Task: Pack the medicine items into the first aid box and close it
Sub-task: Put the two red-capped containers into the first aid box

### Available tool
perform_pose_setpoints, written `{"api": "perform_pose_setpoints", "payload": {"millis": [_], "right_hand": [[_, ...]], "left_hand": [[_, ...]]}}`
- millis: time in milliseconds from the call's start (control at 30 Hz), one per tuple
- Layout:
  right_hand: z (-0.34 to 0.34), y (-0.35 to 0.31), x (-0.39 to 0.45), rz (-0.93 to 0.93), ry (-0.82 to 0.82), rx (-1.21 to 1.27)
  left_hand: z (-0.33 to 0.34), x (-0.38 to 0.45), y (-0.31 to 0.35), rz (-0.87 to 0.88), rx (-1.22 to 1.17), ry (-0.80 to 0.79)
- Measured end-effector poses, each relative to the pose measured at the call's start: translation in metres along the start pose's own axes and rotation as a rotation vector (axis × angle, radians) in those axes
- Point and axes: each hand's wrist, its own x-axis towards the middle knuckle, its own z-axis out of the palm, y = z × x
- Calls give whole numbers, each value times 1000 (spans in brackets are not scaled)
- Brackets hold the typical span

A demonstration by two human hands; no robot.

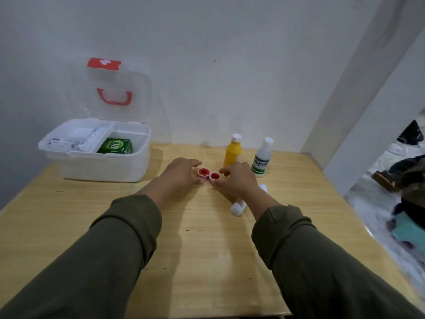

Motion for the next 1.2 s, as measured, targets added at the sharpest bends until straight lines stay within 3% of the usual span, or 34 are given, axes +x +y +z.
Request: {"api": "perform_pose_setpoints", "payload": {"millis": [400, 667, 867, 1200], "right_hand": [[8, 4, 5, -31, -23, 54], [-19, -22, 10, -75, -4, 92], [-42, -76, 26, -173, 45, 103], [-12, -208, 74, -350, -7, 151]], "left_hand": [[9, 0, 1, 70, -60, 26], [-46, -13, 5, 117, 34, 155], [-114, -35, -18, 54, 11, 308], [-211, -56, -127, -142, 95, 508]]}}
